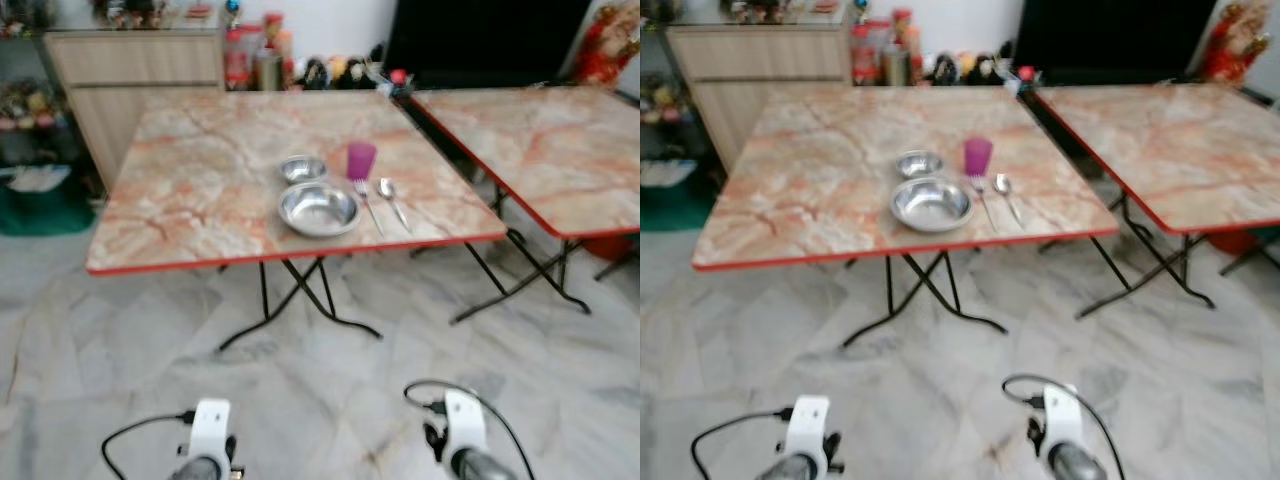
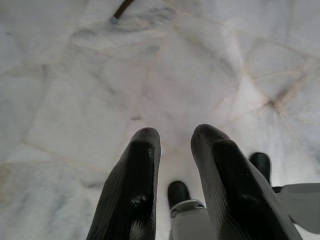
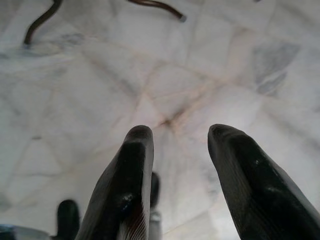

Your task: Setting the table

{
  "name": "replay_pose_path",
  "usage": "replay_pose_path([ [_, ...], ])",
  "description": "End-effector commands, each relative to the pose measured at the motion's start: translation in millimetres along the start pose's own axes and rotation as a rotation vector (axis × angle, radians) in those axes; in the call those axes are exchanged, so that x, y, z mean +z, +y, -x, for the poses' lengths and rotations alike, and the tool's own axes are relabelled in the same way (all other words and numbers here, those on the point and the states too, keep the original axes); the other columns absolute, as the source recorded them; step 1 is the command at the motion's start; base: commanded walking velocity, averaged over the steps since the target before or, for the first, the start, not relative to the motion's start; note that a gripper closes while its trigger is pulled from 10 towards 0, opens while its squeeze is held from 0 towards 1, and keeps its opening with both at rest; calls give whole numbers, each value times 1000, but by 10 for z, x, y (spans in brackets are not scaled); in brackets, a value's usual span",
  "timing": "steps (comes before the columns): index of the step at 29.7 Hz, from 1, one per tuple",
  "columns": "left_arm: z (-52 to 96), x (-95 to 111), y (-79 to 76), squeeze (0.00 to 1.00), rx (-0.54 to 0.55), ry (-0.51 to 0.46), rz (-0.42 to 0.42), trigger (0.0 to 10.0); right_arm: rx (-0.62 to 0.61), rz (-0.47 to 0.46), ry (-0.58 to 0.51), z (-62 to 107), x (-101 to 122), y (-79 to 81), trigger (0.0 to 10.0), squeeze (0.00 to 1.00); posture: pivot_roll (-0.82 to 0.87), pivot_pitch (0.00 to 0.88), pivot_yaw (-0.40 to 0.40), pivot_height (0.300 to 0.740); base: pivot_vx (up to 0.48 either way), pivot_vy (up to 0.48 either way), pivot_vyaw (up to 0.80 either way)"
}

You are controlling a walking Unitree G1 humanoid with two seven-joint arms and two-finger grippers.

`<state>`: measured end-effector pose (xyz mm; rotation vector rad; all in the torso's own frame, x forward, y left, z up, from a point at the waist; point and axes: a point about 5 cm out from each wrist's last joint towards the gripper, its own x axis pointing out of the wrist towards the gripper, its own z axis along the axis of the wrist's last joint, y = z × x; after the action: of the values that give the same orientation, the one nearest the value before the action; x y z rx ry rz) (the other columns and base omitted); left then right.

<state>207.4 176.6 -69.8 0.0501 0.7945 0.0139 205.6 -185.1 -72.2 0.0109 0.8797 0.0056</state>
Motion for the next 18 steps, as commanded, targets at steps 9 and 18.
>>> replay_pose_path([
  [9, -7, 0, -24, 0, -6, 13, 58, 10000, -11, -10, -23, -6, 66, -36, 10000, 0, 29, 0, -12, 740, 0, 0, 0],
  [18, -5, -13, -15, 0, 1, 22, 60, 10000, -15, 39, -24, -2, 58, -43, 10000, 0, 31, 0, -12, 740, 263, 0, 0],
])
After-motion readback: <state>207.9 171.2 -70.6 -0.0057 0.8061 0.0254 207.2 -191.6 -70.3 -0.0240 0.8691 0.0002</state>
